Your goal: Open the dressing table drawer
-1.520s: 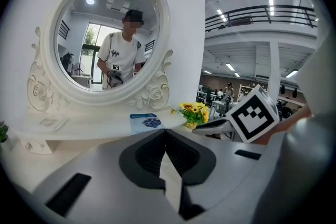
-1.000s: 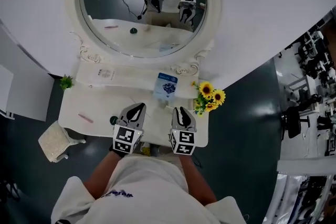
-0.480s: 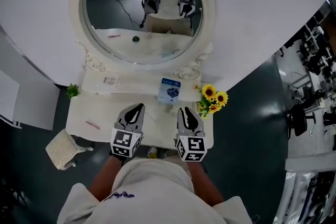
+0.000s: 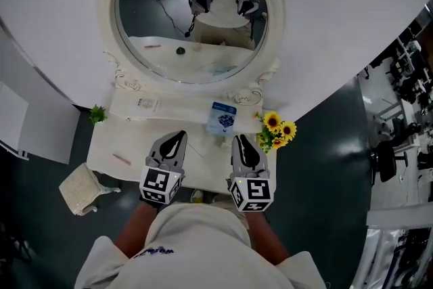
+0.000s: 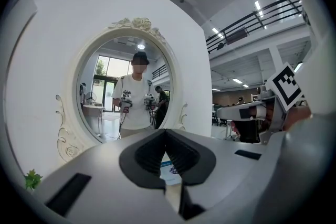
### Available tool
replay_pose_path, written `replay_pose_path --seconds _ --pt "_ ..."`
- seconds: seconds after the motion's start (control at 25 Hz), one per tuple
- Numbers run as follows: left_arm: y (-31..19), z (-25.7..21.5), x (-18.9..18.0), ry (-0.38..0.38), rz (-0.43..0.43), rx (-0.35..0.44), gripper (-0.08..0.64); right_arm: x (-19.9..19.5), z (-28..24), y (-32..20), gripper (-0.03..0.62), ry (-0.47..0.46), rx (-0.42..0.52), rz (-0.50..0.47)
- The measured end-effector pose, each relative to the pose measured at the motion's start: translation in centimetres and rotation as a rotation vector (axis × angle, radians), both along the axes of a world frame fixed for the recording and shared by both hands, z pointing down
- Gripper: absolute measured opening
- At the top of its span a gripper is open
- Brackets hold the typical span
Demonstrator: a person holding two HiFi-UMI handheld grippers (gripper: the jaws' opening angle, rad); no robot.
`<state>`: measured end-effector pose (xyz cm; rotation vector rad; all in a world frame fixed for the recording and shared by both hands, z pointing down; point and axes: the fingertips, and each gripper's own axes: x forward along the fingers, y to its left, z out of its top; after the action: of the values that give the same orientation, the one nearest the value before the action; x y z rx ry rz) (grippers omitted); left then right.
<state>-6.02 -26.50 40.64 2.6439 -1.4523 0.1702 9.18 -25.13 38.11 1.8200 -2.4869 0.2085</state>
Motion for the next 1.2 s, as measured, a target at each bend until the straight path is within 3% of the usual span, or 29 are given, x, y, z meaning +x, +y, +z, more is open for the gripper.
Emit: replay_pose_path --seconds 0.4,0.76,1.2 --pt "-0.6 0.3 -1.3 0.007 -0.05 -0.008 0.009 -0.3 -2.1 0.0 0.011 -0.044 0.021 -0.048" --pt "-0.3 1.2 -2.1 -0.007 -0.071 -0.024 0.009 -2.3 -3.2 0.0 0.011 -0.029 0.068 -0.111" --pt "-0.1 0.8 -3.0 -0.003 -0.088 -0.016 0.009 -2.8 -3.3 -0.1 0.011 -0.013 0.064 -0.114"
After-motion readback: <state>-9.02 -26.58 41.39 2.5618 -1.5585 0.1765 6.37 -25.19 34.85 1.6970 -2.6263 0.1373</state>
